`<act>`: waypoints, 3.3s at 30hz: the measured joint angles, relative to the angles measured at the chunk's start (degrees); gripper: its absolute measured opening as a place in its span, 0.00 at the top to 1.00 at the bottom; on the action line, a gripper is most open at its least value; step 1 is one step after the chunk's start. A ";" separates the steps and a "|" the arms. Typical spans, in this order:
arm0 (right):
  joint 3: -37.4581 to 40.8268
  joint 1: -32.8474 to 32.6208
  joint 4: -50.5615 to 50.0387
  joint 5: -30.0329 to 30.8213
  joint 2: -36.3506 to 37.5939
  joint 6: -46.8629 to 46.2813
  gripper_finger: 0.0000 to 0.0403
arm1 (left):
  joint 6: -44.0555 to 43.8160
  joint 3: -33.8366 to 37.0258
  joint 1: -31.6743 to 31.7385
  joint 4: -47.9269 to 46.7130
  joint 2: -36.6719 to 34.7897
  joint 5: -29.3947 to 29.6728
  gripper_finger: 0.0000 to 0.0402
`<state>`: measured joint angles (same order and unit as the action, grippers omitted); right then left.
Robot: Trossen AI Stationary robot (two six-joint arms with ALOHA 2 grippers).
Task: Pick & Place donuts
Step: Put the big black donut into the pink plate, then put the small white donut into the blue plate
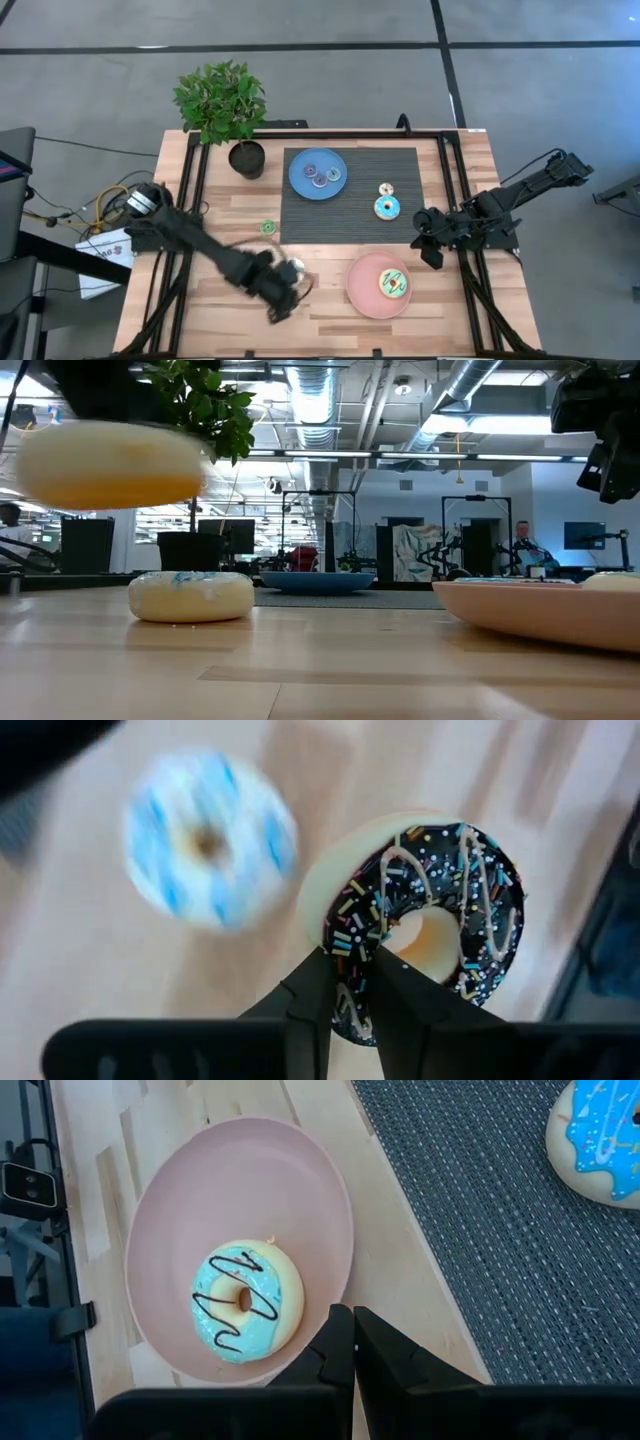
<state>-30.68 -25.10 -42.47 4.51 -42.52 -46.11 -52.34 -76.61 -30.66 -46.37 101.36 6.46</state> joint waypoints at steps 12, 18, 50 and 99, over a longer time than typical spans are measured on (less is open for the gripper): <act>0.00 0.00 2.24 0.02 0.02 0.02 1.00 | 21.06 -6.26 15.81 15.54 0.00 -0.42 0.88; 0.00 0.00 2.24 0.17 0.01 1.53 1.00 | 22.69 -6.95 16.64 20.86 0.00 1.78 0.88; 0.00 0.00 4.01 2.95 0.02 -0.48 1.00 | 30.19 -51.19 18.89 -3.97 34.93 -1.25 0.88; 0.00 0.00 3.90 2.86 0.00 0.05 1.00 | 27.85 -51.17 19.77 -0.60 37.51 -3.44 0.63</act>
<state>-30.68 -25.10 -38.57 7.38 -42.52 -46.06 -24.49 -127.78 -10.89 -46.97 138.87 3.02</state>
